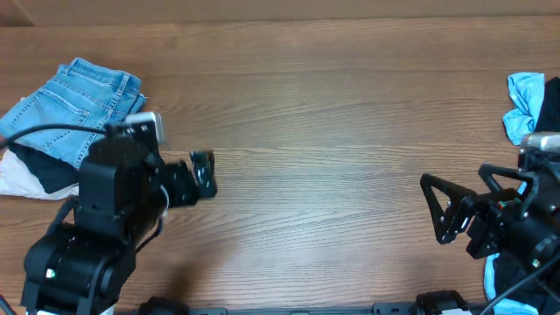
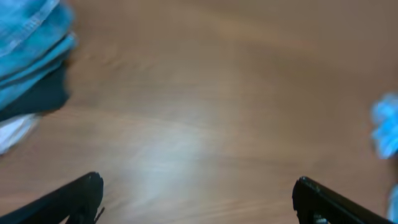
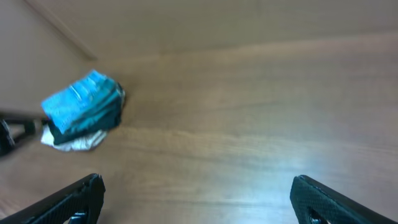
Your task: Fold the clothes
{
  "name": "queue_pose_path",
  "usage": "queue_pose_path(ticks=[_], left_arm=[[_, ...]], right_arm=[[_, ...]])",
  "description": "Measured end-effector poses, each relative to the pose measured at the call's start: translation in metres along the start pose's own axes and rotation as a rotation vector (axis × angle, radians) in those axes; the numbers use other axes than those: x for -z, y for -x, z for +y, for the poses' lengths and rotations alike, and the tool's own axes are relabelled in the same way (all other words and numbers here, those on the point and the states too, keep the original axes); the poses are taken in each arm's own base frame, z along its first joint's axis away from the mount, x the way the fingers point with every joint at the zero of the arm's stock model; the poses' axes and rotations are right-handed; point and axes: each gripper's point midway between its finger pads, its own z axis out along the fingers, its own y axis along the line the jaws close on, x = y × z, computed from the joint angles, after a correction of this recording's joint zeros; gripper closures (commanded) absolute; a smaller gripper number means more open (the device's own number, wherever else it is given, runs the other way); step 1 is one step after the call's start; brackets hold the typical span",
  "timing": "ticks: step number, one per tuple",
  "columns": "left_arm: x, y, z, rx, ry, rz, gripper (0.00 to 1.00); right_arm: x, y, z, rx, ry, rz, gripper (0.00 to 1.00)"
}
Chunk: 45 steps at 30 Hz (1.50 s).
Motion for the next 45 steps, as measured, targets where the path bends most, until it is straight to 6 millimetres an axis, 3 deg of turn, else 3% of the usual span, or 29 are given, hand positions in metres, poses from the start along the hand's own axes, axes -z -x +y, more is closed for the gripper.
queue_pose_path(ticks=[3,9,12,13,16,17,19,21,22,25,28,32,45], left_arm=[[-0.007,0.020,-0.012,0.148,-0.047,-0.061,0.00],[-0.027,0.008,-0.007,0.244,0.003,0.023,0.00],[-0.041,0.001,-0.004,0.257,0.038,0.073,0.00],[-0.046,-0.001,-0.003,0.261,0.046,0.085,0.00],[-0.060,-0.006,-0.001,0.265,0.074,0.125,0.00],[-0.065,-0.007,0.000,0.265,0.082,0.139,0.00],[-0.079,-0.013,0.002,0.265,0.107,0.176,0.00],[-0.089,-0.017,0.004,0.264,0.127,0.204,0.00],[-0.096,-0.020,0.005,0.263,0.140,0.223,0.00],[-0.114,-0.029,0.009,0.262,0.175,0.275,0.00],[-0.133,-0.039,0.014,0.261,0.213,0.329,0.00],[-0.155,-0.053,0.021,0.258,0.260,0.394,0.00],[-0.205,-0.097,0.043,0.251,0.384,0.565,0.00]], right_arm=[[0.000,-0.012,-0.003,-0.015,-0.011,0.048,0.00],[0.001,-0.022,-0.004,-0.024,-0.016,0.078,0.00],[0.004,-0.041,-0.008,-0.021,-0.023,0.076,0.00],[0.004,-0.043,-0.011,-0.005,-0.027,0.036,0.00],[0.000,-0.017,-0.019,0.080,-0.037,-0.261,0.00],[-0.005,-0.017,-0.025,0.092,-0.050,-0.323,0.00],[-0.034,-0.038,-0.046,0.100,-0.082,-0.380,0.00],[-0.070,-0.070,-0.066,0.090,-0.106,-0.349,0.00],[-0.093,-0.096,-0.080,0.080,-0.122,-0.300,0.00],[-0.135,-0.141,-0.104,0.065,-0.144,-0.240,0.00],[-0.159,-0.177,-0.118,0.061,-0.147,-0.218,0.00],[-0.182,-0.204,-0.124,0.062,-0.115,-0.204,0.00],[-0.183,-0.202,-0.124,0.066,-0.107,-0.217,0.00]])
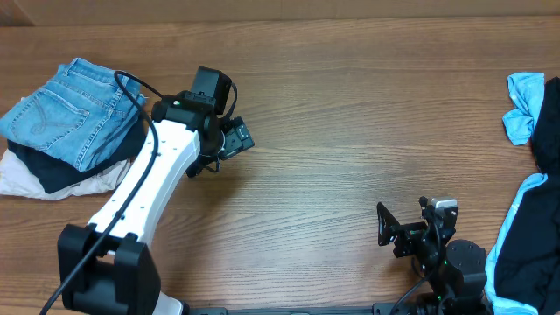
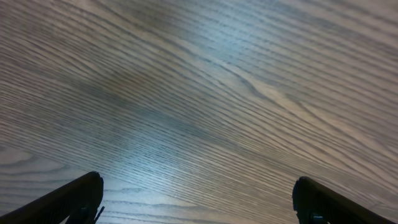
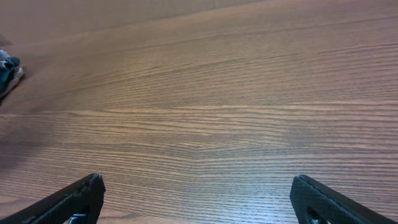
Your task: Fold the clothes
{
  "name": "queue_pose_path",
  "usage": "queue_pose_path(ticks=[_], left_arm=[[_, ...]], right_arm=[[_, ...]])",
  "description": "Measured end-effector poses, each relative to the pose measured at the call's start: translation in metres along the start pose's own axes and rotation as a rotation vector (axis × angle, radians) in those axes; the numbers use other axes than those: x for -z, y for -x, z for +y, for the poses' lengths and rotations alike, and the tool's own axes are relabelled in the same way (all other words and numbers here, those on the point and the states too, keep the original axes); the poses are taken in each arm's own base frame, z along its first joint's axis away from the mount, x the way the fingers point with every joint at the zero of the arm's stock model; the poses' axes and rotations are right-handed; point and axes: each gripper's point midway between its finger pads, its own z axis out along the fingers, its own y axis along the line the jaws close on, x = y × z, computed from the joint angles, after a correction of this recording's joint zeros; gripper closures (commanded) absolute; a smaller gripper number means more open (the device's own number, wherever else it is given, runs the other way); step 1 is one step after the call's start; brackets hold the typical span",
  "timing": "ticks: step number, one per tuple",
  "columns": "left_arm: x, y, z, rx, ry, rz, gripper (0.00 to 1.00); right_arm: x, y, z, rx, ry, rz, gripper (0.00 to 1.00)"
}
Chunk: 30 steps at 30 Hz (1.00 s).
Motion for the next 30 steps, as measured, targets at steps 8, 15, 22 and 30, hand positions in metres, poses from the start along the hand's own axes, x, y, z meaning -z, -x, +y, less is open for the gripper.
queue_pose_path(ticks=[8,15,22,30], left_arm=[[0.008,-0.012,0.000,-0.061,0.003,-0.027,0.00],[0.144,0.005,0.005,-0.331,-0.239,-0.591,0.00],[0.146,-0.028,0.082,-0.545,-0.239,-0.907,0.00],[0.067,-0.067,0.119,-0.575,-0.236,-0.964,0.00]], right_arm=[[0.000,0.000,0.000,0.001,0.000,0.000,0.00],[0.000,0.000,0.000,0.000,0.000,-0.001,0.00],[0.000,0.000,0.000,-0.001,0.001,-0.001,0.00],[0.000,0.000,0.000,0.001,0.000,-0.001,0.00]])
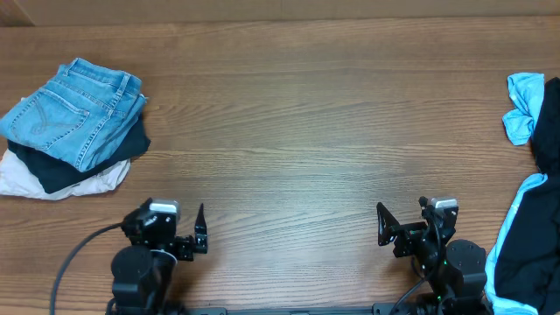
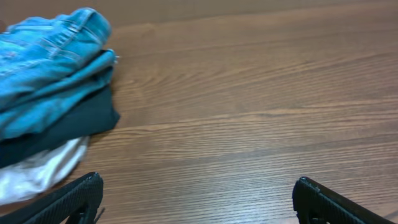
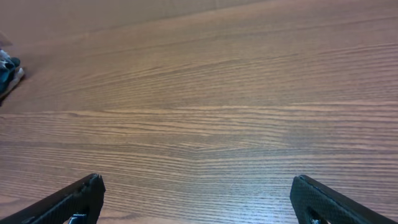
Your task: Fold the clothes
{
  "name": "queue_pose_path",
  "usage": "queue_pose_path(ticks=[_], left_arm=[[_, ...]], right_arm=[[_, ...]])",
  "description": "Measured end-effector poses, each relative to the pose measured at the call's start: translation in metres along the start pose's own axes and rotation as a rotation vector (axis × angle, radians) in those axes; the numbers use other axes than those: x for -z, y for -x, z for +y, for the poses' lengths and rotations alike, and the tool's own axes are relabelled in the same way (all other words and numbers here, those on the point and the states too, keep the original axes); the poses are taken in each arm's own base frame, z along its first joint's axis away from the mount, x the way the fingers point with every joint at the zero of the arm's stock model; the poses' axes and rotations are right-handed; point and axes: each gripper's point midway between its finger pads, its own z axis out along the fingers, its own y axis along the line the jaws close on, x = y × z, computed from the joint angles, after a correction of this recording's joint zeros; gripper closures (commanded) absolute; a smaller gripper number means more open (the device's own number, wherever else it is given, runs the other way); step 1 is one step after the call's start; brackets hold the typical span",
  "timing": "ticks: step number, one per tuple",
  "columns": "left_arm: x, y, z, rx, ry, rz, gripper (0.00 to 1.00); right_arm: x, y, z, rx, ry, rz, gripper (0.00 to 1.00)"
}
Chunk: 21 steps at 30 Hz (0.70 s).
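Note:
A folded stack lies at the table's far left: blue jeans on top, a dark garment under them, a white one at the bottom. The left wrist view shows the same jeans up close. Unfolded clothes sit at the right edge: a light blue piece and a black and blue heap. My left gripper rests low at the front left, open and empty. My right gripper rests at the front right, open and empty.
Bare wooden tabletop spans the middle between the folded stack and the unfolded heap. Both arm bases sit along the front edge. A sliver of the stack shows at the left border of the right wrist view.
My left arm was stretched out over the table beside the folded stack; now it sits drawn back at the front left edge, facing the stack. The right arm and all the clothes have not moved.
First both arms were raised, the left near the stack and the right by the heap at the right, both open. Then the right arm was parked at the front edge while the left reached out beside the stack. Now both sit parked, open and empty.

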Motion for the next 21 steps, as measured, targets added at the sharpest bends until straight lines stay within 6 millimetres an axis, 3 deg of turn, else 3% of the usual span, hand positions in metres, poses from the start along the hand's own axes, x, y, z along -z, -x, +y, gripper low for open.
queue_pose_path(ticks=[8,21], left_arm=[[-0.019,-0.020,-0.008,-0.003,-0.043,-0.063,0.00],[-0.019,-0.019,-0.009,-0.003,-0.050,-0.069,0.00]], right_arm=[[0.000,0.000,0.000,0.000,0.000,0.000,0.00],[0.000,0.000,0.000,0.000,0.000,0.000,0.00]])
